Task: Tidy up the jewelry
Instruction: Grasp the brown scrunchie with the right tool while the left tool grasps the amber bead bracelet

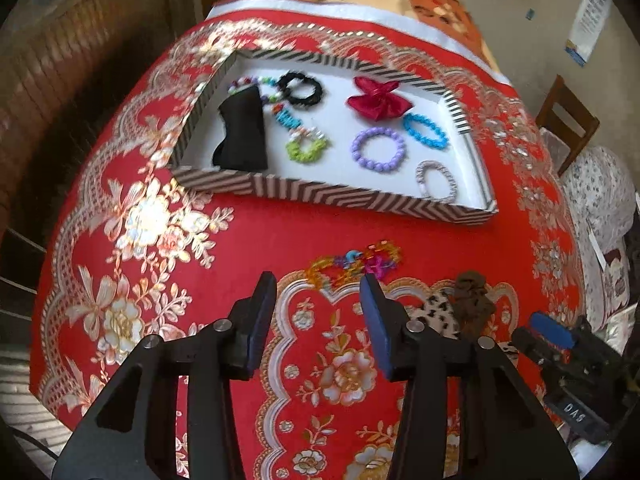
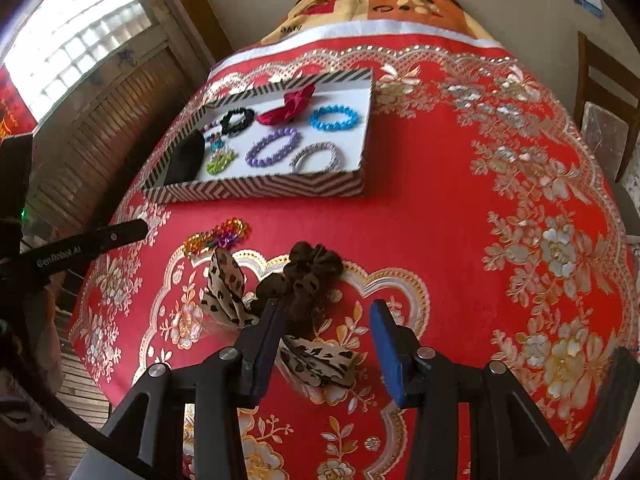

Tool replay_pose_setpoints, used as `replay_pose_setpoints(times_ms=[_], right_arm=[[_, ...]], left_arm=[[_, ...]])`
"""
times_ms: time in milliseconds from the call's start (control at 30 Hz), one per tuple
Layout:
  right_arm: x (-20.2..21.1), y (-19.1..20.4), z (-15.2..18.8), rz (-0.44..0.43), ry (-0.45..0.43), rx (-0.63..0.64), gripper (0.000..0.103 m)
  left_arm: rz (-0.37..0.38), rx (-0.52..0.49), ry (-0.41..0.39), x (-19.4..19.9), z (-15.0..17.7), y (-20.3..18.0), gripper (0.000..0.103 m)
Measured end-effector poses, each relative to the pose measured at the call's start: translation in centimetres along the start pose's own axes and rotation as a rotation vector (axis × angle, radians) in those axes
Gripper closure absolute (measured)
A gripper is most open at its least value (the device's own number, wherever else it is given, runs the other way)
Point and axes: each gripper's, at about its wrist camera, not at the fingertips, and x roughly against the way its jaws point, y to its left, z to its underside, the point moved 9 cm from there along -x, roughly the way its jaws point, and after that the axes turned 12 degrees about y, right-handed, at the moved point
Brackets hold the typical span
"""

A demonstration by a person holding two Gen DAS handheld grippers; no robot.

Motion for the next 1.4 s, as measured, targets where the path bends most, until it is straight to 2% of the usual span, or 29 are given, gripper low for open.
replay_pose_setpoints(times_ms=[167,300,467,733,967,1033,1067,1100,1133,1200,1267,1300,1400], right_arm=[[-2.2,0.9,-0.2,-0.050,0.045,-0.028,0.059],[-3.6,1.2,-0.9,-0.068,0.066,-0.059,0.046],[-4.7,1.3,-2.0,-0.075,0.079,-0.081,0.046],[-6.3,1.7,-3.0,-0.036,0.078,-0.073,0.046],[-6.6,1.9,-3.1,-0.013,0.063,-0.053,0.046],[-6.7,2.0,-3.1,-0.001,0.055,-0.038,0.046],[-6.7,2.0,-3.0,0.002,0.053,-0.035,0.046],[-6.7,2.1,-3.1,0.006,0.051,-0.032,0.046],[-6.7,2.0,-3.0,0.011,0.049,-0.027,0.047],[-6.7,1.9,-3.0,0.046,0.041,-0.001,0.063],[-6.6,1.9,-3.1,0.070,0.035,0.024,0.070],[-6.6,1.9,-3.1,0.061,0.033,0.027,0.075],[-6.2,1.6,-3.0,0.041,0.018,0.028,0.079]], left_arm=[[0.021,0.002,0.054,-1.9,0.1,0.8,0.058],[0.062,-0.031,0.089,-3.3,0.3,0.2,0.052],[0.031,-0.095,0.101,-4.7,-0.6,-0.7,0.051],[-0.042,-0.191,0.110,-6.8,-2.9,-2.2,0.052],[-0.023,-0.275,0.144,-8.1,-3.0,-3.8,0.052],[-0.016,-0.295,0.145,-8.1,-2.9,-4.3,0.054],[-0.018,-0.308,0.142,-8.0,-2.9,-4.4,0.058],[-0.018,-0.318,0.137,-8.0,-2.9,-4.5,0.067],[-0.016,-0.324,0.137,-8.0,-2.9,-4.7,0.070],[0.011,-0.329,0.145,-8.1,-3.0,-5.2,0.084],[0.013,-0.332,0.139,-8.1,-3.2,-5.4,0.087],[0.023,-0.325,0.134,-7.9,-3.3,-5.3,0.095],[0.107,-0.262,0.159,-7.4,-3.4,-4.8,0.095]])
